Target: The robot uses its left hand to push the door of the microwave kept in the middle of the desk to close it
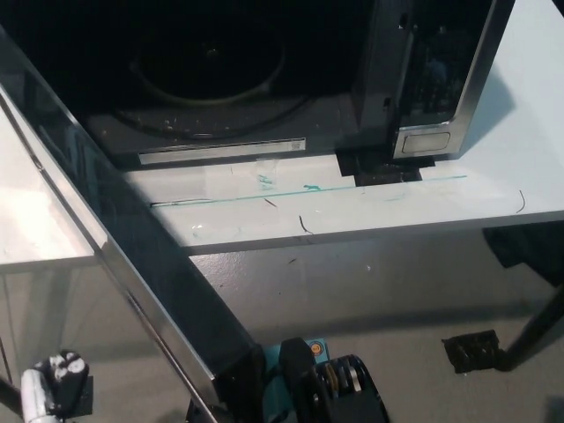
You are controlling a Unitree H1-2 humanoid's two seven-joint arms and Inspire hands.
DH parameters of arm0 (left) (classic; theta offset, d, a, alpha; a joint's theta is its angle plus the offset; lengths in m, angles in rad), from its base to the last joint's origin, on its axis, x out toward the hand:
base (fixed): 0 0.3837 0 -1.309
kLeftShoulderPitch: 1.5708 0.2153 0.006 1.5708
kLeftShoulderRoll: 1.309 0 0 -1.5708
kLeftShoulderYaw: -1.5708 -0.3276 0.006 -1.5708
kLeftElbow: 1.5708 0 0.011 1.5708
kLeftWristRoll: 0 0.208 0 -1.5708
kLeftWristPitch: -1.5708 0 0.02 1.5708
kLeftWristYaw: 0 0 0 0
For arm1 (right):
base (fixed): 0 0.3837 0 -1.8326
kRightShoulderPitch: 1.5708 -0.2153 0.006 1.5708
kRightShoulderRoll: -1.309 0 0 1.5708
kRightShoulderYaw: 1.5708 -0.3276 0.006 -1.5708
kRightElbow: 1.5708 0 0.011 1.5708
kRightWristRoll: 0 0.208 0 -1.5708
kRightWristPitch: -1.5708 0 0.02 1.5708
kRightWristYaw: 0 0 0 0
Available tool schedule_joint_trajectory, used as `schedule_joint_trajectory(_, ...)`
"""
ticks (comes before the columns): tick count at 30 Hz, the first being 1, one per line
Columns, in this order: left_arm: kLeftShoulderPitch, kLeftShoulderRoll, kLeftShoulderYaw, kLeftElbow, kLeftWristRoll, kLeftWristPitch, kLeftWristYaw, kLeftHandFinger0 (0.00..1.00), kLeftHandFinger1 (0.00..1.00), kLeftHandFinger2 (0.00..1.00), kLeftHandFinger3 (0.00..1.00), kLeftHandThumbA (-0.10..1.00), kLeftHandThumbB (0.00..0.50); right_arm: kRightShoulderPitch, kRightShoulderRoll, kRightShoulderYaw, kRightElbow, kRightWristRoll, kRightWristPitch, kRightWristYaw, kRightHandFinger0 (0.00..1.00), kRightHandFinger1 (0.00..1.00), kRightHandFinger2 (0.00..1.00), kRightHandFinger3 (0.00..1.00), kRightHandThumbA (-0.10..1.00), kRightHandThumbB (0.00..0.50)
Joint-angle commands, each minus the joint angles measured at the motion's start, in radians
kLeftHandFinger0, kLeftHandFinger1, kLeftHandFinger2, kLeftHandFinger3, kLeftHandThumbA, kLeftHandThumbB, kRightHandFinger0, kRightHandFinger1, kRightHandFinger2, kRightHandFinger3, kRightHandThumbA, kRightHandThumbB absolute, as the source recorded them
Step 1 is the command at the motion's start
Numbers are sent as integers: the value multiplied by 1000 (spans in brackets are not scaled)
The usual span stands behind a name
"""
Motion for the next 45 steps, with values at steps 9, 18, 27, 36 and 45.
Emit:
schedule_joint_trajectory(9,91,-19,-37,-328,41,-181,-13,0,0,21,305,-100,73,-26,-25,12,33,-20,-64,-42,384,382,393,425,60,153)
schedule_joint_trajectory(18,76,-28,-150,-530,152,-221,-36,0,0,41,305,-73,119,-17,-28,9,26,3,-81,-27,337,341,372,412,17,140)
schedule_joint_trajectory(27,22,-40,-245,-632,197,-203,-71,0,0,41,314,-100,51,-16,-30,9,40,4,-86,-30,299,306,331,380,25,141)
schedule_joint_trajectory(36,-28,-15,-285,-625,201,-231,-104,0,0,79,327,-100,25,3,-37,21,53,-15,-120,-33,320,315,338,384,22,135)
schedule_joint_trajectory(45,-214,13,-296,-476,259,-210,-108,0,0,56,290,-100,49,6,-15,-2,47,15,-86,-45,224,231,268,350,-15,161)
